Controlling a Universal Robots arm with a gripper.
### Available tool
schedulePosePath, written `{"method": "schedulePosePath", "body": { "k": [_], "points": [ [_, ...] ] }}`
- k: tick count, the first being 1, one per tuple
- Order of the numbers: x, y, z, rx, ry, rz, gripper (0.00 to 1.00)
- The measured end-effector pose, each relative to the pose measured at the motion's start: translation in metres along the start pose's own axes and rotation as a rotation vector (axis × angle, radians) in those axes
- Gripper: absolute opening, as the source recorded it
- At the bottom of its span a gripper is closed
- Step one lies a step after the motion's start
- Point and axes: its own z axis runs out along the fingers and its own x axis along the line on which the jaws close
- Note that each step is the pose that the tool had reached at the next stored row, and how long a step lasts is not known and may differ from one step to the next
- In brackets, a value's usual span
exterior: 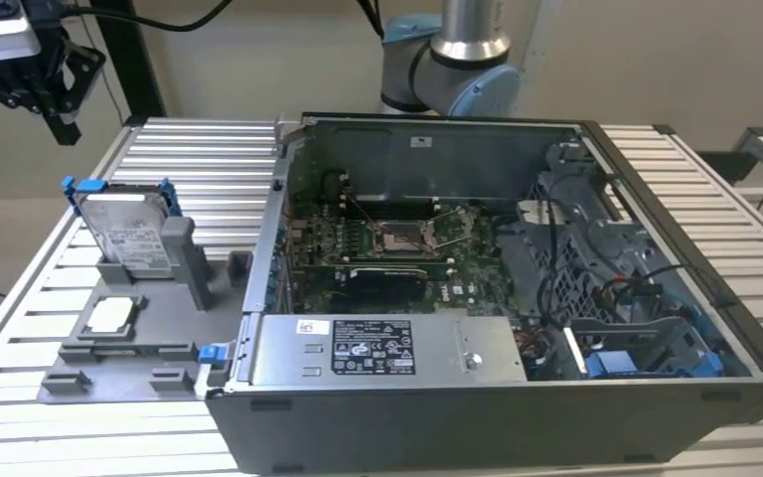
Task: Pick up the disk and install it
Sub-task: 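Reach for the disk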
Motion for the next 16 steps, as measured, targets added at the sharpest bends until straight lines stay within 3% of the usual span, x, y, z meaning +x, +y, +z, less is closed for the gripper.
{"method": "schedulePosePath", "body": {
  "k": [16],
  "points": [
    [0.0001,0.0,0.0,0.0003,0.0139,-0.291,0.0]
  ]
}}
